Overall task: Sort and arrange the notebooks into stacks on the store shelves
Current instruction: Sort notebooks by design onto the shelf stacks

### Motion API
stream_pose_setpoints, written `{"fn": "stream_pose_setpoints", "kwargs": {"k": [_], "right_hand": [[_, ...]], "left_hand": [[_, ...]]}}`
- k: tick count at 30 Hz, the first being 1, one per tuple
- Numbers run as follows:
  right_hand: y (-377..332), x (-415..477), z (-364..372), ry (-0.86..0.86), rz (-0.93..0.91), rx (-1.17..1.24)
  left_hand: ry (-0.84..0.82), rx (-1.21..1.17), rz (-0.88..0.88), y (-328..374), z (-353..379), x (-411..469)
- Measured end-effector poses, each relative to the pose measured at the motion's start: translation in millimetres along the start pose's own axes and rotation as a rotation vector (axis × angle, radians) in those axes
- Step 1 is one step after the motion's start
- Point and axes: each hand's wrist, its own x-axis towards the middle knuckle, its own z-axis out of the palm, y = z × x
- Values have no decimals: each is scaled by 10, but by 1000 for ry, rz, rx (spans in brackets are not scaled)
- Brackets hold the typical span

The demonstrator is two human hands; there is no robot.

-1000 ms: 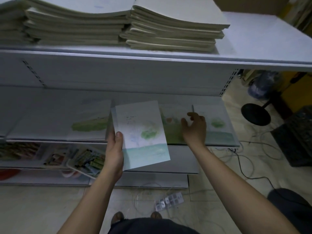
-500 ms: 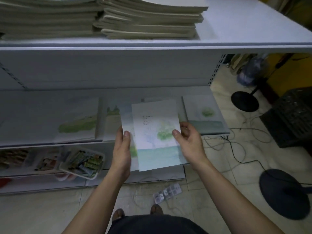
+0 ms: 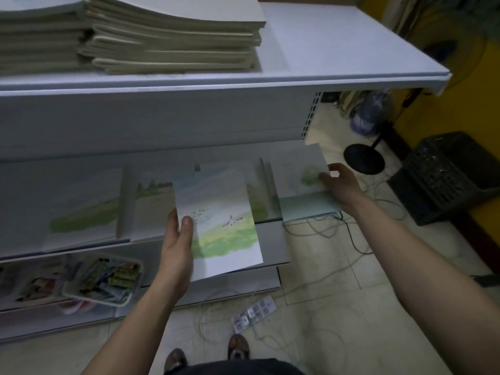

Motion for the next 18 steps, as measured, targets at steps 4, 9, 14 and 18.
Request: {"fn": "stream_pose_setpoints", "kwargs": {"k": [4,9,14,18], "right_hand": [[78,162,68,13,-2,-121],[57,193,138,91,-45,-328],[98,126,184,193,-71,-430],[-37,-251,377,162,-229,-354]], "left_hand": [[18,44,29,51,2,-16],[36,61,55,81,-7,-9],[21,25,62,119,21,-8],[27,13,63,100,7,22]]}}
